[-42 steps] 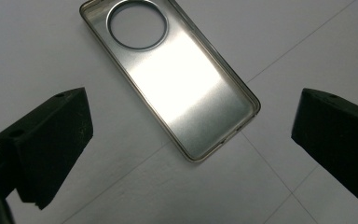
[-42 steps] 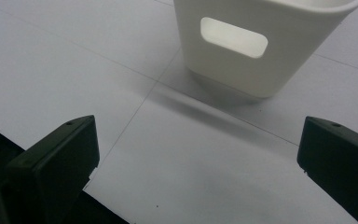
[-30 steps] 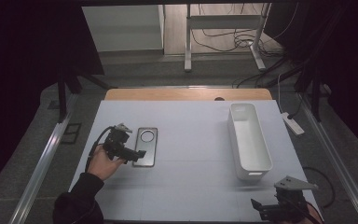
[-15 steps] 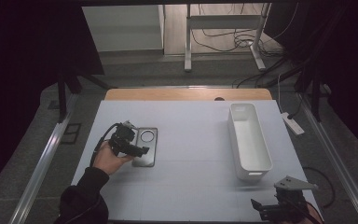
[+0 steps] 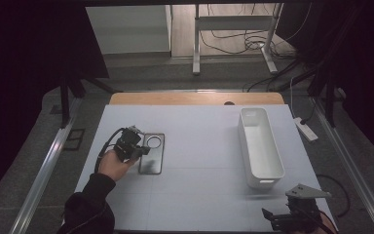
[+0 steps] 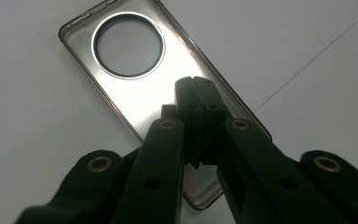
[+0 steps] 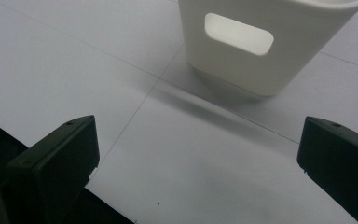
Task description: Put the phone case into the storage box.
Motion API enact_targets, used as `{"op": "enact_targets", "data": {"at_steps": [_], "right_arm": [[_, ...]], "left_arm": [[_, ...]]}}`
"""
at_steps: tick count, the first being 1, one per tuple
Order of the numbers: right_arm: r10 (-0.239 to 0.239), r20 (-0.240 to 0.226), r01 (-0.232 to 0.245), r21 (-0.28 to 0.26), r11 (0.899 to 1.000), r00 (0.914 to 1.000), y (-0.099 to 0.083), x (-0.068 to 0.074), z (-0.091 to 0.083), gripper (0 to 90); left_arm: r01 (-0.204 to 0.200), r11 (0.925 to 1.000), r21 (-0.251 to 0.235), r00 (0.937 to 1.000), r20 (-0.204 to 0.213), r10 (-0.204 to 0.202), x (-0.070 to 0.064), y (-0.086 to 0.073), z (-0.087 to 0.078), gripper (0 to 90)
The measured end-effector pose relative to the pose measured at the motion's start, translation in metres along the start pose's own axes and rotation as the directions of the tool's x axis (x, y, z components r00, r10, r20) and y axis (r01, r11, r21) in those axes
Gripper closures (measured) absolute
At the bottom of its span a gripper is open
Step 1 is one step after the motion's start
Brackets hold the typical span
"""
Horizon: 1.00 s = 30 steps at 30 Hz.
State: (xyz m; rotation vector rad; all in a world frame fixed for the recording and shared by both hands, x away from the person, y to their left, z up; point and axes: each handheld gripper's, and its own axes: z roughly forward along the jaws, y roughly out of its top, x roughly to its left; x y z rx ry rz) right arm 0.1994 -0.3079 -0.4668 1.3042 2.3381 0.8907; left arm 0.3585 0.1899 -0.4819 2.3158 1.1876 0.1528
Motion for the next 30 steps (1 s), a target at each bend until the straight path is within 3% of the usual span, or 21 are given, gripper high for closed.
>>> {"op": "enact_targets", "data": {"at_steps": [19, 30], "right_arm": [[-0.005, -0.002, 0.005, 0.010, 1.000, 1.0000, 0.000, 0.001, 0.000, 0.0], [-0.005, -0.002, 0.005, 0.014, 1.000, 1.0000, 0.000, 0.001, 0.001, 0.0]], "left_arm": [[0.024, 0.9989, 0.041, 0.9997, 0.009, -0.024, -0.003, -0.022, 0.025, 89.1], [0.035, 0.9986, 0.041, 0.9993, 0.010, -0.035, -0.003, -0.032, 0.026, 89.1]]}}
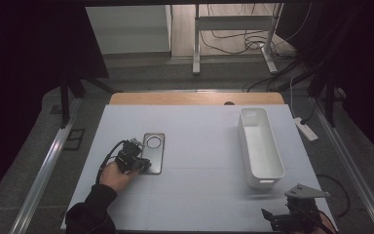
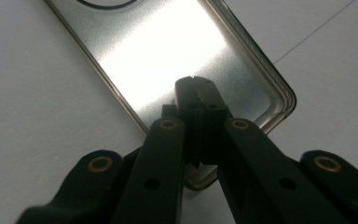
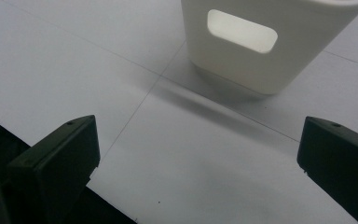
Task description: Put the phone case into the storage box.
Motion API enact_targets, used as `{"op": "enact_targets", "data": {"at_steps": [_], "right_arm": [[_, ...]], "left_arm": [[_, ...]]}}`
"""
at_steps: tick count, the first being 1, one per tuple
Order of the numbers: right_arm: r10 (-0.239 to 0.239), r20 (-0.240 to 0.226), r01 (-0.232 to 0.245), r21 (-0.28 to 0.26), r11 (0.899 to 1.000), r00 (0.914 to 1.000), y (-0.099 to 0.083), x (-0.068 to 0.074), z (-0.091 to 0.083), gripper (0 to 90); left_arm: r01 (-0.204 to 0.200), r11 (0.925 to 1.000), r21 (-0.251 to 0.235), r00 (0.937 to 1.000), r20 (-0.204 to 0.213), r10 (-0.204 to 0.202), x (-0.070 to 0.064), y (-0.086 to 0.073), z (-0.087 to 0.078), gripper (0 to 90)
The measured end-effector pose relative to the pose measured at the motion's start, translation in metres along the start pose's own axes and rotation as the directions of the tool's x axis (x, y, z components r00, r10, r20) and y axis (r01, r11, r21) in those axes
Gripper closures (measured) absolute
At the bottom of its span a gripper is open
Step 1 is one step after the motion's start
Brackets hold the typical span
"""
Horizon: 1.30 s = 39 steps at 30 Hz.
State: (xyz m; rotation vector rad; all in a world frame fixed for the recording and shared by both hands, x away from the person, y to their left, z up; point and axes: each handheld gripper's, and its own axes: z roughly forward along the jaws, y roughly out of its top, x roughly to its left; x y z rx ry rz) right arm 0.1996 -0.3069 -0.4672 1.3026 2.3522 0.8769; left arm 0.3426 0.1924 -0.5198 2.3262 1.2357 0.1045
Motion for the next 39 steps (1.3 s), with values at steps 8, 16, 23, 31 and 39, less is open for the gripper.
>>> {"op": "enact_targets", "data": {"at_steps": [8, 16, 23, 31, 39], "right_arm": [[-0.001, 0.002, 0.001, 0.001, 1.000, 1.0000, 0.000, 0.000, 0.000, 0.0], [-0.003, 0.002, 0.003, 0.005, 1.000, 1.0000, 0.000, 0.000, 0.000, 0.0], [-0.002, 0.003, 0.002, 0.006, 1.000, 1.0000, 0.000, 0.000, 0.000, 0.0], [-0.005, 0.003, 0.005, 0.011, 1.000, 1.0000, 0.000, 0.001, 0.001, 0.0], [-0.005, 0.002, 0.005, 0.012, 1.000, 1.0000, 0.000, 0.001, 0.001, 0.0]], "left_arm": [[0.012, 0.9999, 0.000, 0.9998, -0.013, -0.012, 0.004, -0.005, -0.003, 89.1], [0.009, 0.9999, 0.007, 0.9998, -0.019, -0.009, 0.007, -0.007, -0.005, 89.2], [0.015, 0.9998, 0.009, 0.9993, -0.033, -0.015, 0.013, -0.010, -0.008, 89.2], [0.023, 0.9997, 0.011, 0.9988, -0.044, -0.023, 0.024, -0.014, -0.012, 89.2], [0.023, 0.9996, 0.019, 0.9975, -0.067, -0.021, 0.031, -0.013, -0.014, 89.2]]}}
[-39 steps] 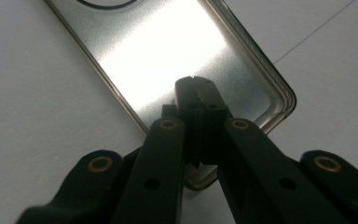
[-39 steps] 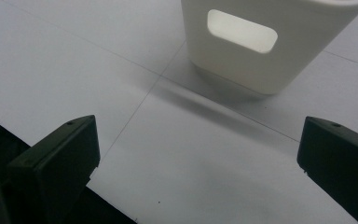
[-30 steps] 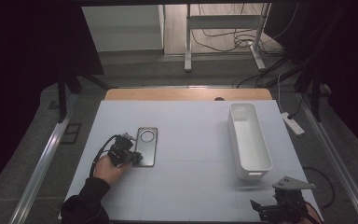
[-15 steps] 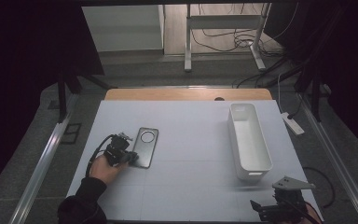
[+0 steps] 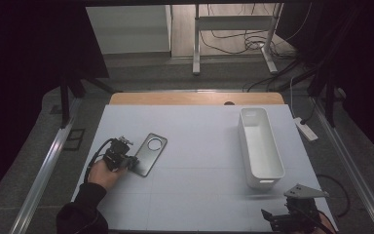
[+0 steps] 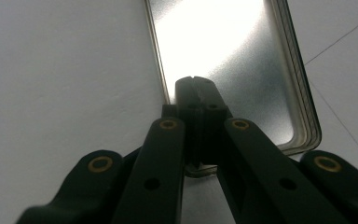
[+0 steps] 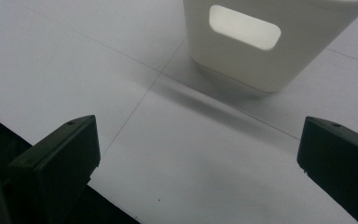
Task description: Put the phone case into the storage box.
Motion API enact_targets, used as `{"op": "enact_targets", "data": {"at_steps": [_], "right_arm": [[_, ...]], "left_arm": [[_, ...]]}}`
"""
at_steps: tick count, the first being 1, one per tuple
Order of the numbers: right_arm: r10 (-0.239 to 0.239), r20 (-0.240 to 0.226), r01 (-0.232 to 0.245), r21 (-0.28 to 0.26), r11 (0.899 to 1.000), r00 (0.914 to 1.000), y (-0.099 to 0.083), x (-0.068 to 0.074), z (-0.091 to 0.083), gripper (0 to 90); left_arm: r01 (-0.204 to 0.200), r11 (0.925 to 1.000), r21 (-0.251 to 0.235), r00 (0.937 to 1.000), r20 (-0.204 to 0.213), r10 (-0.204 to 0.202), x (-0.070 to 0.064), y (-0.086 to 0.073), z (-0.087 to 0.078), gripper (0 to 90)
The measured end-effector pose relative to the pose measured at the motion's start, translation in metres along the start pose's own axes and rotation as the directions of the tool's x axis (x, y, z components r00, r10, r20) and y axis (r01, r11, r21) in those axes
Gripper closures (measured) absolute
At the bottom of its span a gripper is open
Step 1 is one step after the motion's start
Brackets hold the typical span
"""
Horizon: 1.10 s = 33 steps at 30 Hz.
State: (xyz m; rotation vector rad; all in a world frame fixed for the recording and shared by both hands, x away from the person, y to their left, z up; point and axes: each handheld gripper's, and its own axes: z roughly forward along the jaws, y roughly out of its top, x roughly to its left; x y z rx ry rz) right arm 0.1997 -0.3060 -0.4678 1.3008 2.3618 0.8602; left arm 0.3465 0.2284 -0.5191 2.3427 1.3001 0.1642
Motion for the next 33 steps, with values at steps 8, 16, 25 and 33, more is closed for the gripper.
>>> {"op": "enact_targets", "data": {"at_steps": [8, 16, 25, 33], "right_arm": [[-0.002, 0.000, 0.002, 0.003, 1.000, 1.0000, 0.000, 0.000, 0.000, 0.0], [-0.003, -0.001, 0.003, 0.005, 1.000, 1.0000, 0.000, 0.000, 0.001, 0.0], [-0.006, -0.003, 0.006, 0.008, 1.000, 1.0000, 0.000, 0.000, 0.001, 0.0], [-0.006, -0.002, 0.006, 0.009, 1.000, 1.0000, 0.000, 0.000, 0.001, 0.0]], "left_arm": [[0.004, 1.0000, -0.003, 1.0000, 0.008, -0.004, 0.000, 0.000, 0.000, 89.1], [-0.014, 0.9996, -0.025, 0.9998, -0.013, 0.014, -0.001, 0.006, -0.012, 87.2], [-0.012, 0.9994, -0.033, 0.9993, -0.037, 0.011, -0.002, 0.013, -0.020, 64.1], [0.006, 0.9995, -0.030, 0.9984, -0.057, -0.007, 0.002, 0.019, -0.021, 36.1]]}}
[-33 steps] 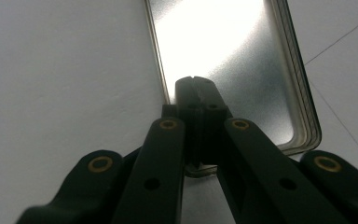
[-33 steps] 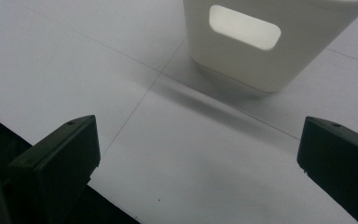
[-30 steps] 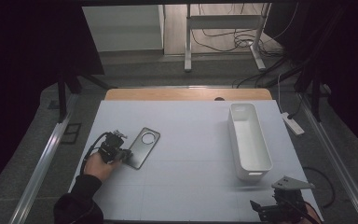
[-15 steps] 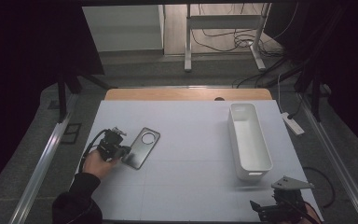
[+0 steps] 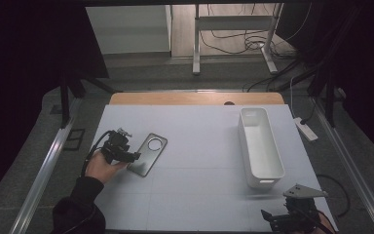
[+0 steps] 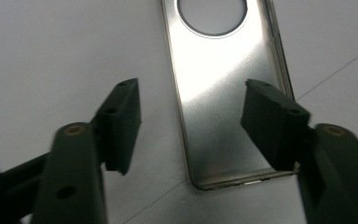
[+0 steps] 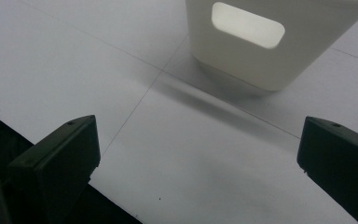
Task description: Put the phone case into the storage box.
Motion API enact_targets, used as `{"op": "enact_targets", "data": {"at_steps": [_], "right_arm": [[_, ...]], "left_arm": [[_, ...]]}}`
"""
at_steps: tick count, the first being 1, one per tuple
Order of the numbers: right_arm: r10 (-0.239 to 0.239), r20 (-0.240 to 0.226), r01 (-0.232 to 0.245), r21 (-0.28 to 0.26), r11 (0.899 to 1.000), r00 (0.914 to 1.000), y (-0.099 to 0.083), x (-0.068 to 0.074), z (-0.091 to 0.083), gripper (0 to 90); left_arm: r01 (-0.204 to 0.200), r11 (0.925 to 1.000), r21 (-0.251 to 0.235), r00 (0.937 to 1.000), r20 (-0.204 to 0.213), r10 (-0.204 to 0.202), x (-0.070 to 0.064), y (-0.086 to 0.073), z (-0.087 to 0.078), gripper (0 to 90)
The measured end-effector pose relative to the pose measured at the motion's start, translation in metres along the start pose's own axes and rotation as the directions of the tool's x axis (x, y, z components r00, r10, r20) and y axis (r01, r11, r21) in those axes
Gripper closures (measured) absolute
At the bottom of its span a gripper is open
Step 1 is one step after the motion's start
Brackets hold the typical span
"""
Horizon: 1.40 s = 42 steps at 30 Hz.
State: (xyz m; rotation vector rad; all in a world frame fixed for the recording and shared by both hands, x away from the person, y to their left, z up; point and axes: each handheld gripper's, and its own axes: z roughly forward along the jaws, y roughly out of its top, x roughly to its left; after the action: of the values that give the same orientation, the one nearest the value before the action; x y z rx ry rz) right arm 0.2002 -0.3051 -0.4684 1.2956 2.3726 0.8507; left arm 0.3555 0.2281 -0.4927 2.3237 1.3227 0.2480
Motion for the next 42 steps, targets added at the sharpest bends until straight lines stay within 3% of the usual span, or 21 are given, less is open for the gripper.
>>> {"op": "enact_targets", "data": {"at_steps": [5, 8, 11, 20, 26, 32, 42], "right_arm": [[-0.002, -0.002, 0.002, 0.002, 1.000, 1.0000, 0.000, 0.000, 0.000, 0.0], [-0.002, -0.002, 0.002, 0.002, 1.000, 1.0000, 0.000, 0.000, 0.000, 0.0], [-0.003, -0.002, 0.003, 0.003, 1.000, 1.0000, 0.000, 0.000, 0.000, 0.0], [-0.005, -0.002, 0.005, 0.003, 1.000, 1.0000, 0.000, 0.000, 0.000, 0.0], [-0.006, -0.003, 0.006, 0.004, 1.000, 1.0000, 0.000, 0.000, 0.000, 0.0], [-0.005, -0.004, 0.005, 0.004, 1.000, 1.0000, 0.000, 0.000, 0.000, 0.0], [-0.008, -0.005, 0.008, 0.005, 1.000, 1.0000, 0.000, 0.000, 0.000, 0.0]], "left_arm": [[0.026, 0.9997, 0.001, 0.9995, -0.015, -0.026, 0.005, 0.002, 0.000, 15.8], [0.011, 0.9998, 0.014, 0.9999, 0.003, -0.011, 0.007, 0.002, 0.001, 4.5], [0.010, 0.9997, 0.024, 0.9999, 0.006, -0.010, 0.008, 0.003, 0.002, 0.0], [0.006, 0.9993, 0.038, 0.9996, 0.026, -0.007, 0.010, 0.003, 0.007, 0.0], [-0.008, 0.9982, 0.059, 0.9998, 0.018, 0.007, 0.009, 0.001, 0.020, 0.0], [0.001, 0.9966, 0.082, 0.9997, 0.024, -0.003, 0.009, -0.004, 0.032, 0.0], [-0.010, 0.9950, 0.100, 0.9999, 0.014, 0.009, 0.008, -0.007, 0.038, 0.0]]}}
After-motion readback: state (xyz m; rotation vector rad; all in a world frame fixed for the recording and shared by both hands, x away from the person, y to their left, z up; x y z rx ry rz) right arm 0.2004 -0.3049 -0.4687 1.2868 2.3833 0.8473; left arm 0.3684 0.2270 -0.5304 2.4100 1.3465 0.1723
